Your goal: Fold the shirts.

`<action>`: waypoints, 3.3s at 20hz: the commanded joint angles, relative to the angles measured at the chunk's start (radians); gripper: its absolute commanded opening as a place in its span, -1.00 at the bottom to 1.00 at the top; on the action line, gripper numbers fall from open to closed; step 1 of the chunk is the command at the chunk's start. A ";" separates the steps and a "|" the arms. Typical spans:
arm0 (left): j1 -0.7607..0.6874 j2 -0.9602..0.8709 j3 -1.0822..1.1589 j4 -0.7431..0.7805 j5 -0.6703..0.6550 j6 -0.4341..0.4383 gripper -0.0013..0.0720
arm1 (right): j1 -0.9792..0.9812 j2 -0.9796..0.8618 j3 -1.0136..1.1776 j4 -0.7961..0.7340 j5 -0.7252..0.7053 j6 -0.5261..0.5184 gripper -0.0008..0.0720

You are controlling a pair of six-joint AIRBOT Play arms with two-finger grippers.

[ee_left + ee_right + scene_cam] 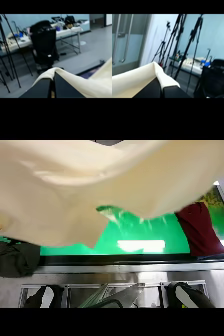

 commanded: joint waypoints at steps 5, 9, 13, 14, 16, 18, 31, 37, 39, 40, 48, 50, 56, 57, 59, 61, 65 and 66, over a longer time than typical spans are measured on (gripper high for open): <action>-0.182 -0.157 -0.211 0.064 0.034 -0.027 -0.93 | 0.053 -0.360 -0.003 -0.064 0.208 0.150 -0.93; -0.476 -0.379 -0.497 0.418 0.243 -0.024 -0.93 | 0.211 -0.623 -0.160 -0.291 0.073 0.166 -0.94; -0.532 -0.766 -0.489 0.496 0.307 -0.027 -0.92 | 0.216 -0.904 -0.187 -0.299 -0.014 0.213 -0.94; -0.526 -0.869 -0.435 0.499 0.286 -0.041 -0.92 | 0.217 -0.959 -0.185 -0.306 -0.047 0.213 -0.94; -0.521 -1.045 -0.292 0.499 0.241 -0.072 -0.92 | 0.216 -1.036 -0.168 -0.308 -0.127 0.213 -0.93; -0.521 -1.154 -0.148 0.500 0.206 -0.094 -0.93 | 0.204 -1.090 -0.102 -0.304 -0.145 0.233 -0.94; -0.520 -1.114 -0.081 0.814 0.052 -0.269 -0.92 | 0.137 -1.092 0.027 -0.443 0.230 0.318 -0.93; -0.589 -1.192 -0.080 0.980 0.013 -0.316 -0.92 | 0.161 -1.106 -0.032 -0.481 0.151 0.314 -0.93; -0.595 -1.210 -0.080 1.004 0.005 -0.322 -0.92 | 0.161 -1.115 -0.032 -0.480 0.146 0.314 -0.93; -0.595 -1.210 -0.080 1.004 0.014 -0.322 -0.92 | 0.161 -1.120 -0.032 -0.480 0.147 0.315 -0.93; -0.585 -1.191 0.005 1.022 -0.154 -0.368 0.93 | 0.159 -1.023 -0.031 -0.708 0.203 0.466 0.14; -0.562 -1.141 -0.029 1.013 -0.221 -0.396 0.93 | 0.129 -0.967 -0.032 -0.786 0.298 0.561 0.23; -0.525 -0.816 -0.599 1.010 -0.269 -0.388 0.93 | -0.045 -0.835 -0.261 -0.615 0.584 0.590 0.20; -0.525 -0.748 -0.726 1.009 -0.246 -0.382 0.93 | -0.063 -0.793 -0.360 -0.586 0.579 0.574 0.20; -0.532 -0.632 -0.944 0.996 -0.203 -0.369 0.92 | -0.073 -0.711 -0.565 -0.572 0.543 0.537 0.20; -0.532 -0.543 -1.104 0.935 -0.153 -0.360 0.92 | -0.068 -0.645 -0.760 -0.543 0.455 0.494 0.20; -0.532 -0.424 -1.288 0.854 -0.059 -0.354 0.92 | -0.049 -0.625 -0.965 -0.402 0.359 0.384 0.20; -0.532 -0.409 -1.316 0.864 -0.053 -0.354 0.92 | -0.041 -0.626 -0.982 -0.403 0.351 0.372 0.20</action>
